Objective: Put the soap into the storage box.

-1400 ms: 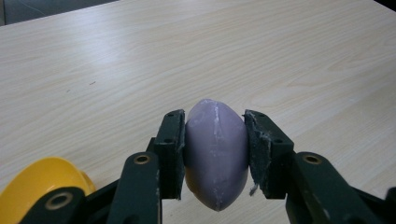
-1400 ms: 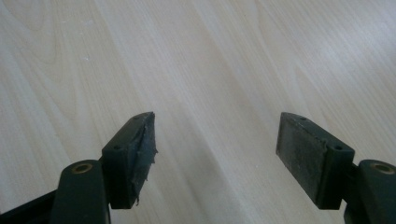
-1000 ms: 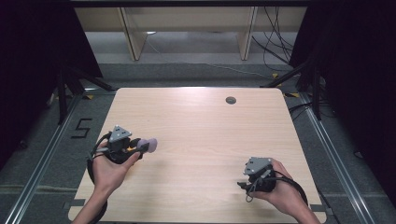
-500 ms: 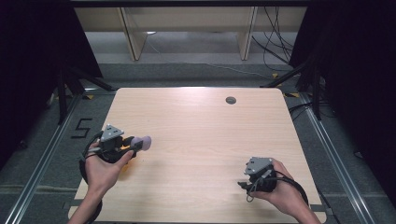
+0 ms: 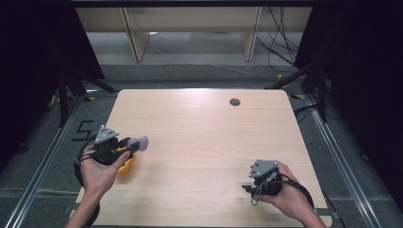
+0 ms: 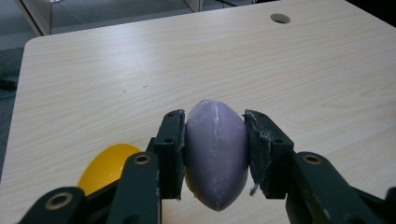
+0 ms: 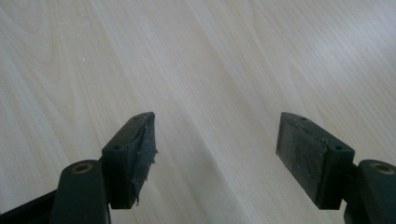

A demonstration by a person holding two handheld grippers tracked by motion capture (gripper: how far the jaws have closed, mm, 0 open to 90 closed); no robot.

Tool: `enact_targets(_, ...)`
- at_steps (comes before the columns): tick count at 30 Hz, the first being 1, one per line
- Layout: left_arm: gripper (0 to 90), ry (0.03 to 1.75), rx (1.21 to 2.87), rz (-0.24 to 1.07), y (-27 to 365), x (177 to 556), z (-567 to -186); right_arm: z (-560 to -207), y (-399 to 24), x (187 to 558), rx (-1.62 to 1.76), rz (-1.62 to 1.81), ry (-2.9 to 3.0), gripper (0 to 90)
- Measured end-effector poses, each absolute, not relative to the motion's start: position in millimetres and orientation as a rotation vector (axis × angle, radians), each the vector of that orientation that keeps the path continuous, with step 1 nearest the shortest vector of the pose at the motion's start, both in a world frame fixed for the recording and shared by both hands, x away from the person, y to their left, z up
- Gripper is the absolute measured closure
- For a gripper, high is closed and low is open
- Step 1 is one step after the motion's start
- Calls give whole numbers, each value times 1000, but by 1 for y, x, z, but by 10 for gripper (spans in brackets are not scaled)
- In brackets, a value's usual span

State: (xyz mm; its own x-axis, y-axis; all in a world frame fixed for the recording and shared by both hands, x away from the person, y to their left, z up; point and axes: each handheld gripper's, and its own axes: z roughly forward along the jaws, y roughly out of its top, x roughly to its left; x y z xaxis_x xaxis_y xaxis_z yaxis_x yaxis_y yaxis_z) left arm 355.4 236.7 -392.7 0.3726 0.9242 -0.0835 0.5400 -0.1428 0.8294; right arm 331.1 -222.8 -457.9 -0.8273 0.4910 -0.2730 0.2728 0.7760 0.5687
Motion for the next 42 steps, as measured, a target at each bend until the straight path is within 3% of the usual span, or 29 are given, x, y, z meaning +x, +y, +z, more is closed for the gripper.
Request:
enact_targets(17, 594, 1388, 1751, 698, 253, 355, -398, -457, -224, 331, 604, 733, 2606, 290)
enact_targets(42, 593, 1517, 1695, 731, 265, 366, -437, -459, -222, 330, 602, 726, 2622, 285)
